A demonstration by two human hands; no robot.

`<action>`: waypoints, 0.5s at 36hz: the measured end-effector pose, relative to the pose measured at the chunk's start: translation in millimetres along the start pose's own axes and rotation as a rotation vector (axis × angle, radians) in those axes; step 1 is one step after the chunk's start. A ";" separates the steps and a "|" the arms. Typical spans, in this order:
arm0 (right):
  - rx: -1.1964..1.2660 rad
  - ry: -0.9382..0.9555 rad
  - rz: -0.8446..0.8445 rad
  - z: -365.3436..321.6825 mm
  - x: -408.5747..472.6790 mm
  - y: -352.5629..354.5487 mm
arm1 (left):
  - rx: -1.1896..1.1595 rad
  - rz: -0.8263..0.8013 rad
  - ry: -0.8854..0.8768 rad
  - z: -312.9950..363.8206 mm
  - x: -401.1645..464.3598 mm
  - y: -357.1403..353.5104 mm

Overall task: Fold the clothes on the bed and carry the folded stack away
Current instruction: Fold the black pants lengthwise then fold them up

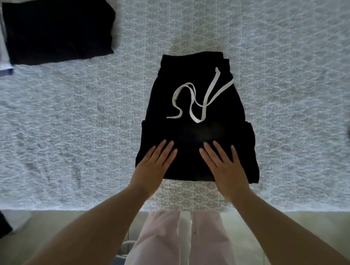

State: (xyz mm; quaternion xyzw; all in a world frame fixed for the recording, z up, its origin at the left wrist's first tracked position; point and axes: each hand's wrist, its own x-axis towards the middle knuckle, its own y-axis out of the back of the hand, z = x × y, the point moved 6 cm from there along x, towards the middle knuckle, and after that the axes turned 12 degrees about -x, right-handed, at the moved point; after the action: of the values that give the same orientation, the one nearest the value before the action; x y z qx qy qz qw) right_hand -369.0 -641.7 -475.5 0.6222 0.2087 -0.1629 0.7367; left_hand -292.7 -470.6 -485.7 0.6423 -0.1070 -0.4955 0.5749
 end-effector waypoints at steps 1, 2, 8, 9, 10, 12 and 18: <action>0.008 0.003 -0.001 0.2 0.6 -2.0 | -0.005 0.006 -0.004 -0.1 1.6 -0.6; -0.001 0.002 0.000 2.2 0.6 -2.0 | -0.002 0.006 -0.011 -0.4 2.6 -1.7; 0.082 -0.118 0.171 32.0 -12.5 19.2 | -0.041 -0.006 0.018 -16.7 -0.2 14.1; 0.080 -0.127 0.168 35.8 -13.8 19.6 | -0.064 -0.006 0.038 -19.3 -2.4 18.8; 0.083 -0.137 0.162 40.2 -13.7 20.4 | -0.093 -0.001 0.061 -21.4 -4.5 24.8; 0.089 -0.167 0.109 50.8 -13.0 23.0 | -0.172 0.025 0.109 -25.2 -6.5 40.3; 0.023 -0.296 -0.129 80.2 -3.7 50.7 | -0.282 0.014 0.201 -37.3 4.5 96.7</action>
State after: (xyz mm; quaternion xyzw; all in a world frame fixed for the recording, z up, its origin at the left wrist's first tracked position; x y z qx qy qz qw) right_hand -338.4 -712.0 -419.4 0.5849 0.1353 -0.3023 0.7404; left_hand -220.4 -480.8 -412.0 0.6010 0.0173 -0.4348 0.6704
